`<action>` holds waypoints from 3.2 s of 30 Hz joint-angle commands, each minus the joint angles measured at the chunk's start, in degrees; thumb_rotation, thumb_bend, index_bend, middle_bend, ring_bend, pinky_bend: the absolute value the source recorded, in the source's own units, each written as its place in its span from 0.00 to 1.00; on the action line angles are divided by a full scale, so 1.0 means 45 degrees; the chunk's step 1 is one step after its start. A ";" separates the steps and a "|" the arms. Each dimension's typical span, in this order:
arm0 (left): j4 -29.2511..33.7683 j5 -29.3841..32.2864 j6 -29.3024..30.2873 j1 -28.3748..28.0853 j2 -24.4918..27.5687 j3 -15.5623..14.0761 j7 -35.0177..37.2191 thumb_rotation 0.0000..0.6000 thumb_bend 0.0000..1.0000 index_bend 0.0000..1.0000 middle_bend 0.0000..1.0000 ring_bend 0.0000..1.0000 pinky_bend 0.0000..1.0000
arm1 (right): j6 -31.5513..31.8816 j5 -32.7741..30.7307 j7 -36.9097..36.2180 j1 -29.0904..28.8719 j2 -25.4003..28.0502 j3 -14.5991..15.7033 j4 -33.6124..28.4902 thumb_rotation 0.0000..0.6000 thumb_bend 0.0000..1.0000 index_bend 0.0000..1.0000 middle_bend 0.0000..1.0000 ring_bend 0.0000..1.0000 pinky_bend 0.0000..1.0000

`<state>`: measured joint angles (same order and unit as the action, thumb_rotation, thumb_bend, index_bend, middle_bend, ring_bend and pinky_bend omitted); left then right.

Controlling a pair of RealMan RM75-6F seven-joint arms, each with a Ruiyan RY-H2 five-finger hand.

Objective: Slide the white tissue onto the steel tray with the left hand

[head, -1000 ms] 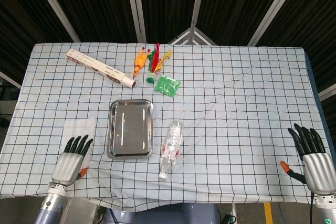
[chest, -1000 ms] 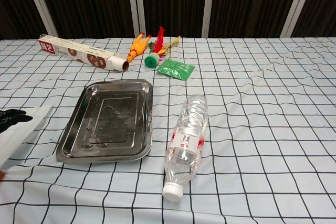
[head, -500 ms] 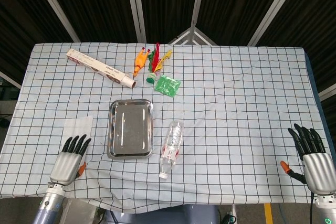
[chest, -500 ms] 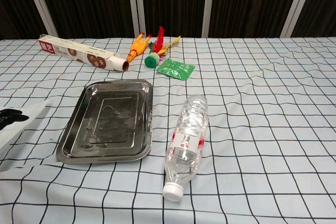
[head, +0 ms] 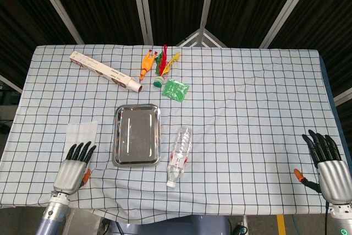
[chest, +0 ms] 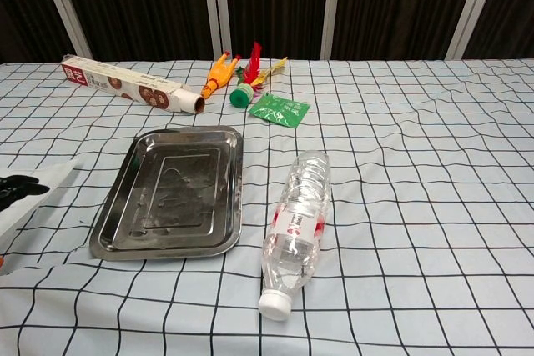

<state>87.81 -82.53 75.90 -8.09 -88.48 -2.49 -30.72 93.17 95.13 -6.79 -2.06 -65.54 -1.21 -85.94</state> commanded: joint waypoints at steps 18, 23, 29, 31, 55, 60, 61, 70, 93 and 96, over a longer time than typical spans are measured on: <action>-0.0879 0.0344 0.0400 0.0187 -0.0224 0.0264 0.0264 1.00 0.51 0.57 0.00 0.00 0.00 | 0.0016 -0.0003 -0.0002 0.0012 -0.0004 -0.0007 0.0005 1.00 0.29 0.00 0.00 0.00 0.00; -0.0780 0.0299 0.0458 0.0171 -0.0181 0.0295 0.0365 1.00 0.51 0.58 0.00 0.00 0.00 | 0.0021 -0.0003 0.0001 0.0017 0.0000 -0.0009 0.0005 1.00 0.29 0.00 0.00 0.00 0.00; -0.0165 0.0172 0.0634 0.0048 0.0082 0.0522 0.0451 1.00 0.52 0.60 0.00 0.00 0.00 | 0.0002 -0.0024 -0.0024 0.0023 0.0003 -0.0004 -0.0033 1.00 0.29 0.00 0.00 0.00 0.00; 0.0137 0.0159 0.0697 -0.0027 0.0245 0.0671 0.0422 1.00 0.52 0.60 0.00 0.00 0.00 | -0.0012 -0.0036 -0.0023 0.0022 0.0009 -0.0004 -0.0044 1.00 0.29 0.00 0.00 0.00 0.00; 0.4189 0.2565 -0.0368 -0.3788 0.1422 0.4517 -0.3434 1.00 0.53 0.61 0.02 0.00 0.00 | -0.0064 -0.0082 -0.0055 0.0017 0.0018 -0.0016 -0.0074 1.00 0.29 0.00 0.00 0.00 0.00; 0.4163 0.2689 -0.0332 -0.4069 0.0592 0.3845 -0.4170 1.00 0.53 0.61 0.02 0.00 0.00 | -0.0037 -0.0065 -0.0146 0.0026 0.0039 -0.0012 -0.0055 1.00 0.29 0.00 0.00 0.00 0.00; 0.4141 0.2694 -0.0361 -0.4095 0.0464 0.3674 -0.4293 1.00 0.53 0.62 0.02 0.00 0.00 | -0.0035 -0.0065 -0.0159 0.0027 0.0042 -0.0012 -0.0052 1.00 0.29 0.00 0.00 0.00 0.00; 0.3858 0.2580 -0.0097 -0.4077 -0.0653 0.2360 -0.5127 1.00 0.53 0.62 0.02 0.00 0.00 | -0.0005 -0.0065 -0.0305 0.0040 0.0077 -0.0015 -0.0027 1.00 0.29 0.00 0.00 0.00 0.00; 0.5298 0.8919 0.2473 -0.4366 -0.1920 0.4540 -0.7458 1.00 0.53 0.60 0.00 0.00 0.00 | 0.0026 0.0060 -0.0281 0.0038 0.0067 0.0029 -0.0030 1.00 0.29 0.00 0.00 0.00 0.00; 0.5445 0.9288 0.2361 -0.4477 -0.1839 0.4529 -0.7383 1.00 0.53 0.58 0.00 0.00 0.00 | 0.0019 0.0067 -0.0271 0.0031 0.0063 0.0030 -0.0028 1.00 0.29 0.00 0.00 0.00 0.00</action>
<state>112.04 -41.29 86.61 -27.86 -96.90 17.71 -63.98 93.26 95.43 -8.01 -1.92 -65.26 -1.07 -86.07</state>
